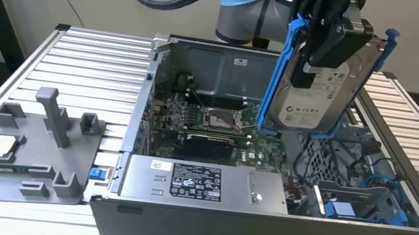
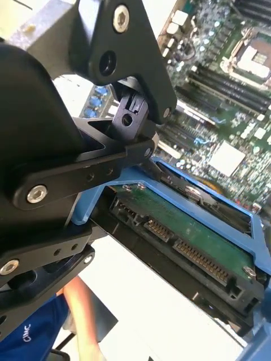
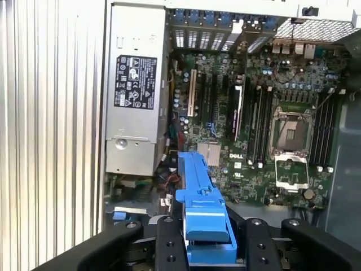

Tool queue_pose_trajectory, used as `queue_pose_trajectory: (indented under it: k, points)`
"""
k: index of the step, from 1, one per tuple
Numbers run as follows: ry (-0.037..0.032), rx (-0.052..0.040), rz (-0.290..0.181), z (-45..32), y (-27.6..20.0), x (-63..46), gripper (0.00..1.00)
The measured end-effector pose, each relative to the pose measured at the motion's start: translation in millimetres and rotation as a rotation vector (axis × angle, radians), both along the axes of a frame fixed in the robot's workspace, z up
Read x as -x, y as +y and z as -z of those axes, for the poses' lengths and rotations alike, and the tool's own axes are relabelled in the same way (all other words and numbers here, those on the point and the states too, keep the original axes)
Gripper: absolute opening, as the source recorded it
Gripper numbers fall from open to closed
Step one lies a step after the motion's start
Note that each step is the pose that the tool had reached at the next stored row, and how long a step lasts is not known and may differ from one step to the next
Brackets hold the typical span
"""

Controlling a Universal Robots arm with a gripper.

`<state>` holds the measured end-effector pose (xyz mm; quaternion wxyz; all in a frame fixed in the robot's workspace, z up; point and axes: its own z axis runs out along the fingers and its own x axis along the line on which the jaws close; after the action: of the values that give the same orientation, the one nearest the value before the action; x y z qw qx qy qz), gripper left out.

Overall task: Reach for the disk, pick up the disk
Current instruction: 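Pick up the disk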

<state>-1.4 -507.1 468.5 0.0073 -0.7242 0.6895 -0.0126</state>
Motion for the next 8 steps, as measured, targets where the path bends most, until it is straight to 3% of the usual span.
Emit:
queue_pose_trajectory:
  k: [8]
  points:
    - [0.0,0.0015,0.0,3.5,-33.6,0.0,0.0]
